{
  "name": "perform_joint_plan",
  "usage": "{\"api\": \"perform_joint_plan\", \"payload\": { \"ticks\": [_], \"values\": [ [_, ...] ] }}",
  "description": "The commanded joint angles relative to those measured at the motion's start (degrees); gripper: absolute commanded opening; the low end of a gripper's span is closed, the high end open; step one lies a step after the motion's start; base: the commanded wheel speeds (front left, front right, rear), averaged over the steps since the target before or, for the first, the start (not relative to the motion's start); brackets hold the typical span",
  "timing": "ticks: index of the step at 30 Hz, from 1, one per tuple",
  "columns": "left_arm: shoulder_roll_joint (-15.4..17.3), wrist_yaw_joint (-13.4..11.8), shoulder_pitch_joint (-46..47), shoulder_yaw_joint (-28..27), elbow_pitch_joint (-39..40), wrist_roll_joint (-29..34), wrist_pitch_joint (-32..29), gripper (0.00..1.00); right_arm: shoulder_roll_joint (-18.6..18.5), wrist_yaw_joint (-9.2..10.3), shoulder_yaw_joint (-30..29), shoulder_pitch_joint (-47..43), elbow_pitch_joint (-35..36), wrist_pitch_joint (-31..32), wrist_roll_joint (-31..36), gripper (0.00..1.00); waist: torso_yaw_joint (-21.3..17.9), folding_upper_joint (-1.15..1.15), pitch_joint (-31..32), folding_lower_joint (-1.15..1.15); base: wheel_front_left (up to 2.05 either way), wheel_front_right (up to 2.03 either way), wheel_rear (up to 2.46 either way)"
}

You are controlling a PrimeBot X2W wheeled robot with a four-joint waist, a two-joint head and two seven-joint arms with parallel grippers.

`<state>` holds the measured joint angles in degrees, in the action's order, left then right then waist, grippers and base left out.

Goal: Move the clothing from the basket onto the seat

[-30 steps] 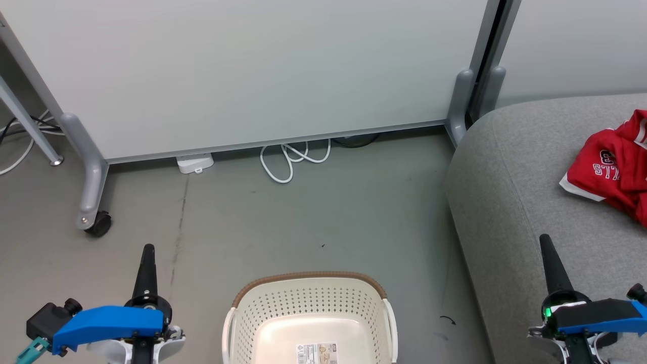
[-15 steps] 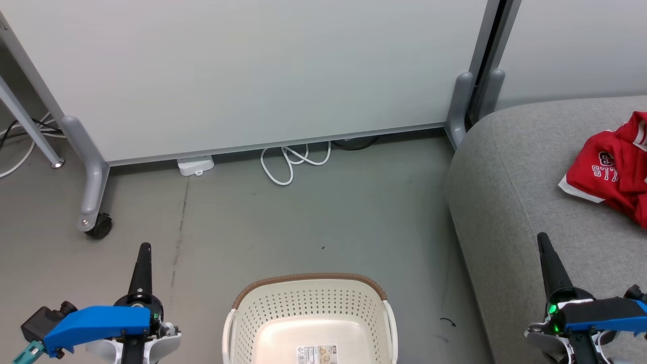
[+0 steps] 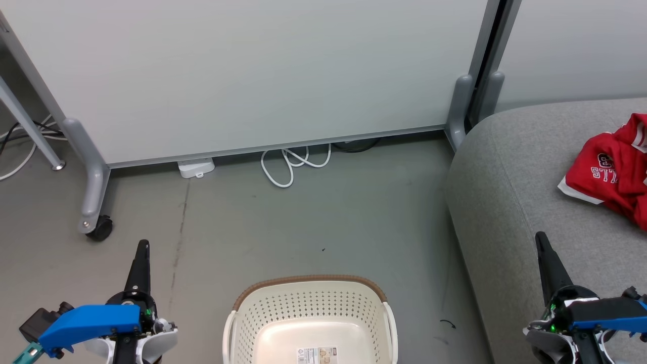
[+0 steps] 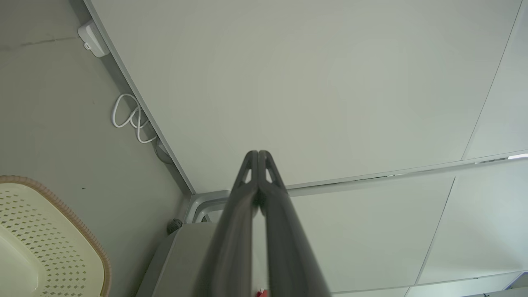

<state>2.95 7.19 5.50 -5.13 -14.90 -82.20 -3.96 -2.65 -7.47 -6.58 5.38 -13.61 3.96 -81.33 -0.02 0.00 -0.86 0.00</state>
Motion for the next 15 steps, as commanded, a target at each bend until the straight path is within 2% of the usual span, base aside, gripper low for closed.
{"api": "perform_joint_plan", "payload": {
  "ticks": [1, 15],
  "values": [
    [0.0, 0.4, 1.0, -0.5, 0.5, -1.3, -0.4, 0.00, -0.4, -0.04, 0.0, 1.0, 0.0, 0.4, -1.6, 0.00, 0.0, 0.00, 0.1, 0.00, 0.00, 0.00, 0.00],
    [-0.1, 0.5, 1.0, -1.1, 0.8, -6.7, -1.8, 0.00, -0.4, -0.04, 0.0, 1.1, -0.3, 1.8, -7.3, 0.00, 0.0, 0.00, 0.4, 0.00, 0.00, 0.00, 0.00]
  ]
}}
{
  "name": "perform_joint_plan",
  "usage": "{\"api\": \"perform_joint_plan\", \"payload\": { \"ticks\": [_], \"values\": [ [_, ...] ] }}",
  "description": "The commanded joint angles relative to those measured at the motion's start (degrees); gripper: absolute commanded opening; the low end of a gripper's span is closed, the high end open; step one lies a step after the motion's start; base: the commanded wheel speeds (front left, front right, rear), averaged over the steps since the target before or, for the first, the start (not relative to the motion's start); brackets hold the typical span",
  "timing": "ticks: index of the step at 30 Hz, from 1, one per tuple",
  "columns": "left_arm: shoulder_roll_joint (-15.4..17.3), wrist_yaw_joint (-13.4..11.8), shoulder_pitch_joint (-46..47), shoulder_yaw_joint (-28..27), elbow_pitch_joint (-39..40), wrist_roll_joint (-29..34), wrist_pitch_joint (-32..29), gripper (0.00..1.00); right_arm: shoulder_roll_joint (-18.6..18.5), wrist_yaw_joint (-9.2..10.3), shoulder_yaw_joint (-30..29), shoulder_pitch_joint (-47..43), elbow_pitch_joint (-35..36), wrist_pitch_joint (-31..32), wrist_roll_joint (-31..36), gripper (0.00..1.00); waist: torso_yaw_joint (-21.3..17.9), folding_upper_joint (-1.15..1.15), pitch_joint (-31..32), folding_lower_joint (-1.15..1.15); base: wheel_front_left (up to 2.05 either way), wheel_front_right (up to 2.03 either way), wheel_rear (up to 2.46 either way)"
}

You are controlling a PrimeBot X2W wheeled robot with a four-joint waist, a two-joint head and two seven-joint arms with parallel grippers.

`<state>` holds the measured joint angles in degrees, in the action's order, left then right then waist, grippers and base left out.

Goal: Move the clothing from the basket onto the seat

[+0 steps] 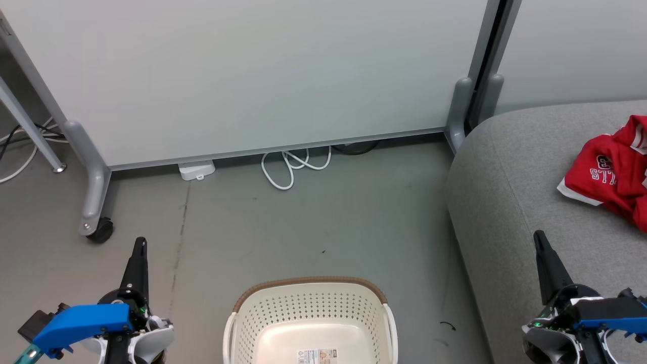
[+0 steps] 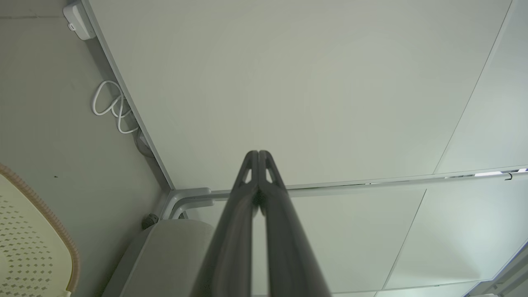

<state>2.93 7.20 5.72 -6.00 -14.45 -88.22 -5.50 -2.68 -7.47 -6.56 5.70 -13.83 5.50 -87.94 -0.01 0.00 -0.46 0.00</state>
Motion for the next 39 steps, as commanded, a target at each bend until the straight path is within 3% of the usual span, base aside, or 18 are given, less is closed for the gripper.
{"api": "perform_joint_plan", "payload": {
  "ticks": [1, 10, 39],
  "values": [
    [0.0, 0.5, 0.8, -0.3, 0.4, -1.0, -0.4, 0.00, -0.4, -0.04, 0.0, 0.7, -0.1, 0.4, -1.1, 0.00, 0.0, 0.00, 0.0, 0.00, 0.00, 0.00, 0.00],
    [-0.1, 0.5, 0.9, -0.7, 0.5, -4.4, -1.2, 0.00, -0.4, -0.04, 0.0, 0.9, -0.3, 1.2, -4.7, 0.00, 0.0, 0.00, 0.3, 0.00, 0.00, 0.00, 0.00],
    [-0.1, 0.5, 0.8, -0.7, 0.5, -4.2, -1.3, 0.00, -0.4, -0.04, 0.0, 0.9, -0.3, 1.2, -4.5, 0.00, 0.0, 0.00, 0.3, 0.00, 0.00, 0.00, 0.00]
  ]
}}
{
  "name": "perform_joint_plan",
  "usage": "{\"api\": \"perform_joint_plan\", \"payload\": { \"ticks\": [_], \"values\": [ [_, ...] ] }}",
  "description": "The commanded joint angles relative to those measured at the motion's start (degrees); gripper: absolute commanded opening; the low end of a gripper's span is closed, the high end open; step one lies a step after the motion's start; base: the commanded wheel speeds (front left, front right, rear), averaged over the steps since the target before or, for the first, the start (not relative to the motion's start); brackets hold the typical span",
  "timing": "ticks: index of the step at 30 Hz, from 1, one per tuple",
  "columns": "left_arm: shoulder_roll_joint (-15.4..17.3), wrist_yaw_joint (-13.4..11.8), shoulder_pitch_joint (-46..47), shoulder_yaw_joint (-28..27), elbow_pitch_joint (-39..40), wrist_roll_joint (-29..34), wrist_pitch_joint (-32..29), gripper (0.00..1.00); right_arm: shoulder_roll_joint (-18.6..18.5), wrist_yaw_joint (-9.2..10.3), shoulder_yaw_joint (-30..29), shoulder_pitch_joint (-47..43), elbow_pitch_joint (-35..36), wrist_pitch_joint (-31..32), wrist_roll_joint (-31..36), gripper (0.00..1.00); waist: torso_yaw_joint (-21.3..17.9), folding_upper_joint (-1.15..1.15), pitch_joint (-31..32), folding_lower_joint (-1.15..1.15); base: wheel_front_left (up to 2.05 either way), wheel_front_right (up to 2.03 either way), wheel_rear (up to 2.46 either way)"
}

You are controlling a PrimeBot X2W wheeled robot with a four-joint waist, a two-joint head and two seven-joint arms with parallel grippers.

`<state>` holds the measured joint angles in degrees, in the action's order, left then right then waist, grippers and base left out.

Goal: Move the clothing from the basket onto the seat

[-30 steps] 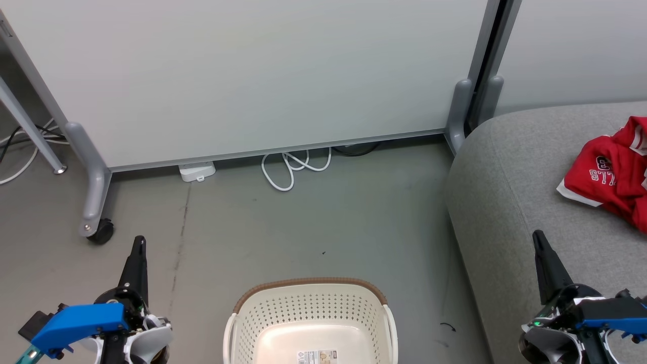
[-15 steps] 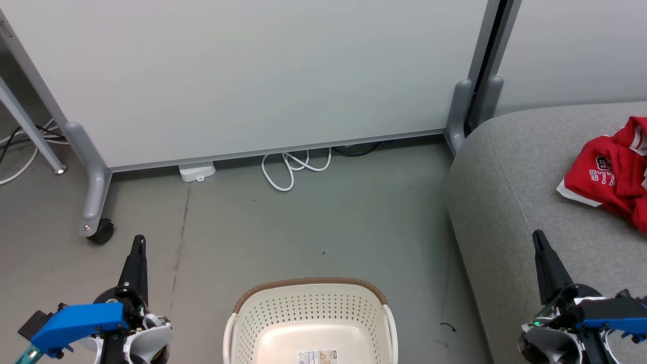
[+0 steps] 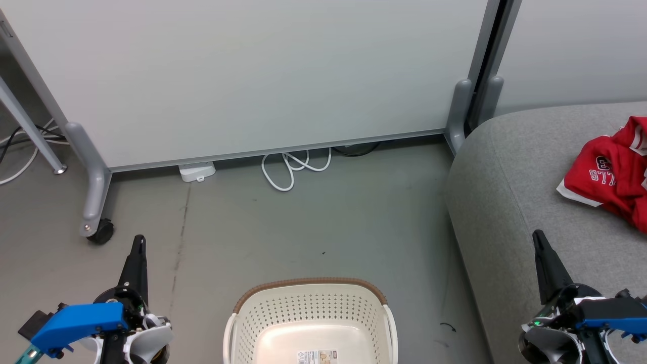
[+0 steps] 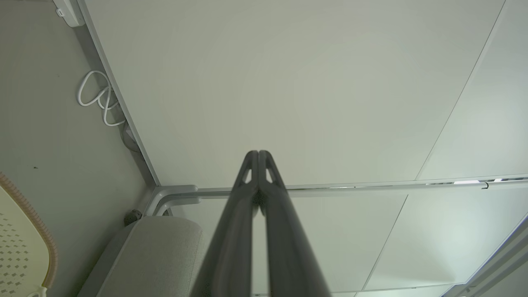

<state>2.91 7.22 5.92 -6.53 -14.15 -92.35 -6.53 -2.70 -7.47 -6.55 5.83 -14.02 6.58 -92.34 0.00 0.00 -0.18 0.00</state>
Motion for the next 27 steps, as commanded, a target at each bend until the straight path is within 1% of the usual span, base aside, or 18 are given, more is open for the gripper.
{"api": "perform_joint_plan", "payload": {
  "ticks": [1, 27],
  "values": [
    [-0.1, 0.5, 0.6, -0.2, 0.2, -0.1, -0.2, 0.00, -0.3, -0.04, 0.0, 0.7, -0.1, 0.1, -0.2, 0.00, 0.0, 0.00, 0.0, 0.00, 0.00, 0.00, 0.00],
    [-0.1, 0.4, 0.5, -0.1, 0.2, -0.1, -0.2, 0.00, -0.3, -0.04, 0.0, 0.7, -0.1, 0.1, -0.2, 0.00, 0.0, 0.00, 0.0, 0.00, 0.00, 0.00, 0.00]
  ]
}}
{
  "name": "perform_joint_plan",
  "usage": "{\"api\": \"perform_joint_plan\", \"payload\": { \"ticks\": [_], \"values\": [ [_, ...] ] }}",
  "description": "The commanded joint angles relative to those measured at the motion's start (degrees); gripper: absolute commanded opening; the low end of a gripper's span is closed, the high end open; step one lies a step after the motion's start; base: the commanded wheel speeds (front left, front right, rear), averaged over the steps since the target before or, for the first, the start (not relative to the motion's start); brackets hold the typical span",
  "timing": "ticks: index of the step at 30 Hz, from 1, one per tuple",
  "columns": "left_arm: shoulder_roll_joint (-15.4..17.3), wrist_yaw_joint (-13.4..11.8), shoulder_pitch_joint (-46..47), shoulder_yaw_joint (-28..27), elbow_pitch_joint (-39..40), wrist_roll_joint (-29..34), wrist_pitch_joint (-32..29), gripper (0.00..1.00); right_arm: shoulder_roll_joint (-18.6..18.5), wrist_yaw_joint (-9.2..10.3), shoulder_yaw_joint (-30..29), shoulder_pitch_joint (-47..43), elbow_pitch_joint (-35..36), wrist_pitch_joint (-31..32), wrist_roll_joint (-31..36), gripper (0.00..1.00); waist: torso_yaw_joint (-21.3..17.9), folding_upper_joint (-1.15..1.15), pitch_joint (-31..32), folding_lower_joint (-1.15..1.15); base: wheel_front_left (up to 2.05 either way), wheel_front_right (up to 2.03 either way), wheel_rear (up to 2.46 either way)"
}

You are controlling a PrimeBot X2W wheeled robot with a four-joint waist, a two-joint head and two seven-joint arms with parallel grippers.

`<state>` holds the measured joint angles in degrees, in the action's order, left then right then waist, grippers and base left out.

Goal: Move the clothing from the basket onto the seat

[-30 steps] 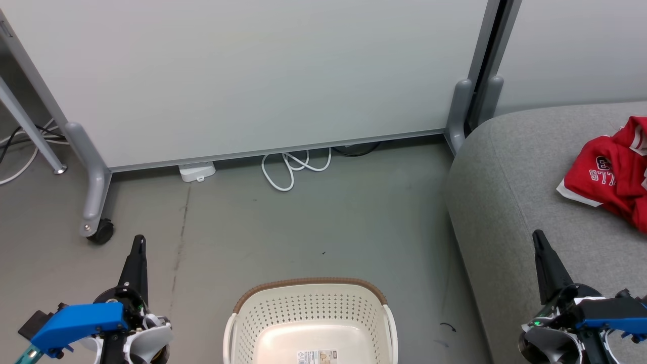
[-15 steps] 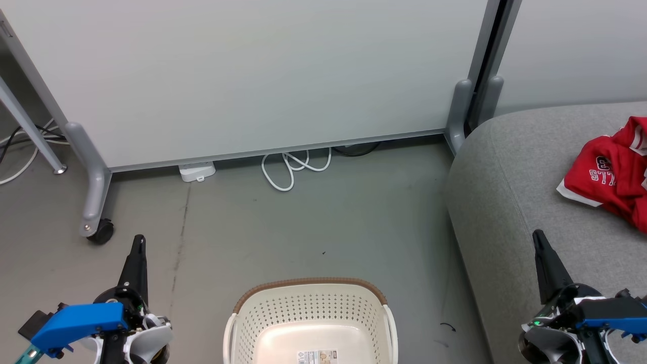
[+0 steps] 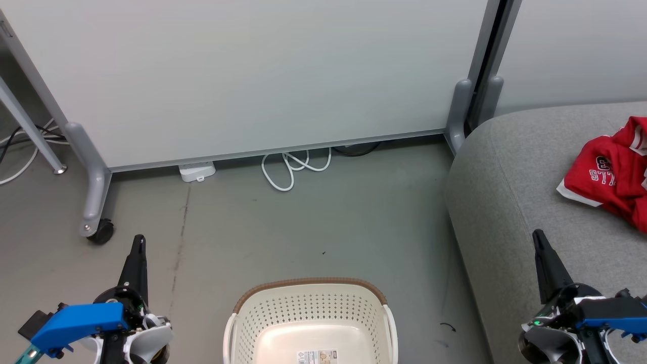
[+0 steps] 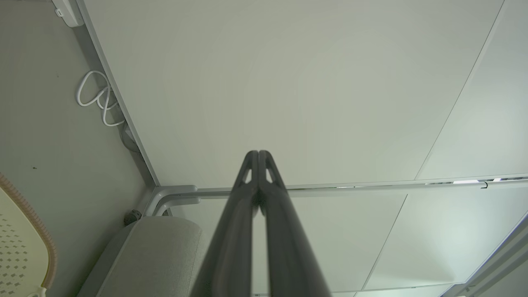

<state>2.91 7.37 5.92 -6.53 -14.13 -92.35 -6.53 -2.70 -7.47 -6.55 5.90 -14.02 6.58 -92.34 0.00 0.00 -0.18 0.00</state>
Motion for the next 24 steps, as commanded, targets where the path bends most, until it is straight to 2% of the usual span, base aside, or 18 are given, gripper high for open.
{"api": "perform_joint_plan", "payload": {
  "ticks": [1, 24],
  "values": [
    [-0.1, 0.2, 0.5, -0.1, 0.2, -0.1, -0.2, 0.00, -0.3, -0.04, 0.0, 0.6, -0.1, 0.1, -0.2, 0.00, 0.0, 0.00, 0.0, 0.00, 0.00, 0.00, 0.00],
    [-0.1, 0.2, 0.5, -0.1, 0.2, -0.1, -0.2, 0.00, -0.3, -0.04, 0.0, 0.6, -0.1, 0.1, -0.2, 0.00, 0.0, 0.00, 0.0, 0.00, 0.00, 0.00, 0.00]
  ]
}}
